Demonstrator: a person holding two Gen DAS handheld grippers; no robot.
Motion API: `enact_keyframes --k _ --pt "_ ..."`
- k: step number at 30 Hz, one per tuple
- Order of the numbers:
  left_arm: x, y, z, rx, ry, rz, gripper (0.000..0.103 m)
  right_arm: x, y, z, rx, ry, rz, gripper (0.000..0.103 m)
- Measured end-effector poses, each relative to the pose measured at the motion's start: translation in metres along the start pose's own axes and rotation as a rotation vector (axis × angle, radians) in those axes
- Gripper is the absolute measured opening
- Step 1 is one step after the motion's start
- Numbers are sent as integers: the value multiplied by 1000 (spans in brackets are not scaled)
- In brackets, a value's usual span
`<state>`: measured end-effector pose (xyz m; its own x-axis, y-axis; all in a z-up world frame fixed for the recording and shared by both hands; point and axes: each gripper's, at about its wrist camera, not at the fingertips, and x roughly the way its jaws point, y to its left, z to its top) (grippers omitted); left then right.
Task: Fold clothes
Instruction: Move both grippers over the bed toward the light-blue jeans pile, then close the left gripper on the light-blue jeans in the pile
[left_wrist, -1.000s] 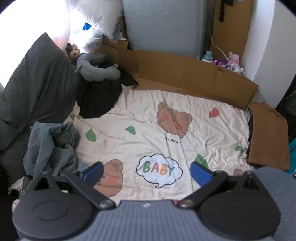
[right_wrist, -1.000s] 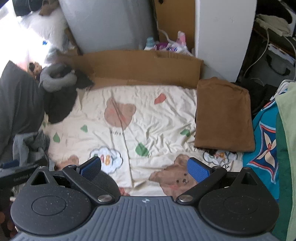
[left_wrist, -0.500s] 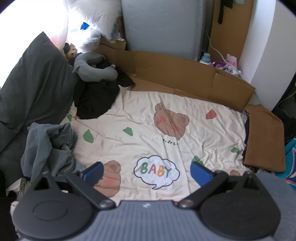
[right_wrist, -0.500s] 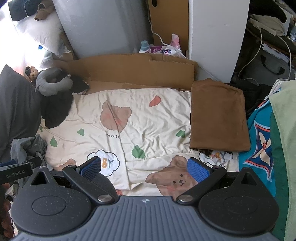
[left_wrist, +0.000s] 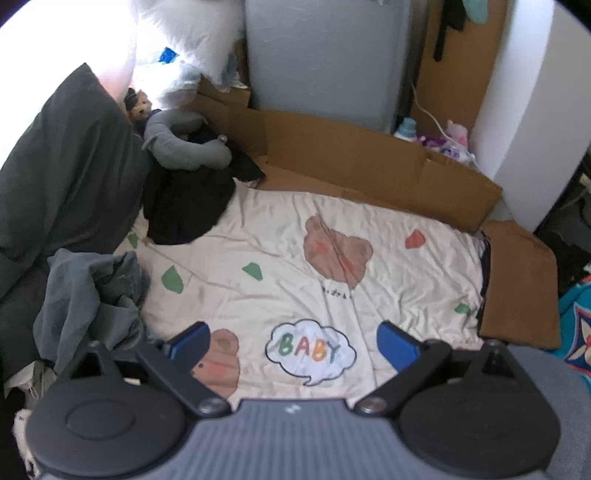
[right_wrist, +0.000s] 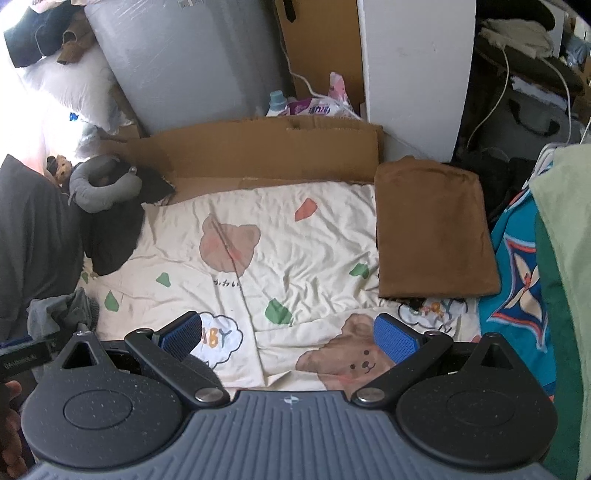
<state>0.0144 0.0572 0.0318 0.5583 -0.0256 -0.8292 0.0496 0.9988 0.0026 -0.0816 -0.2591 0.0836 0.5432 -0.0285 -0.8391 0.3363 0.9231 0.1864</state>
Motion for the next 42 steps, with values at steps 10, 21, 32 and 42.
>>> enact_keyframes --k 10,21,32,42 --pt "29 56 19 -92 -17 -25 93 6 1 7 29 -73 35 102" --pt "82 97 38 -136 -8 17 90 65 22 19 -22 -78 34 102" --pt "125 126 35 -148 -42 62 89 124 33 22 -25 -80 98 102" --pt "167 165 9 -192 -58 121 89 177 48 24 -65 -78 77 101"
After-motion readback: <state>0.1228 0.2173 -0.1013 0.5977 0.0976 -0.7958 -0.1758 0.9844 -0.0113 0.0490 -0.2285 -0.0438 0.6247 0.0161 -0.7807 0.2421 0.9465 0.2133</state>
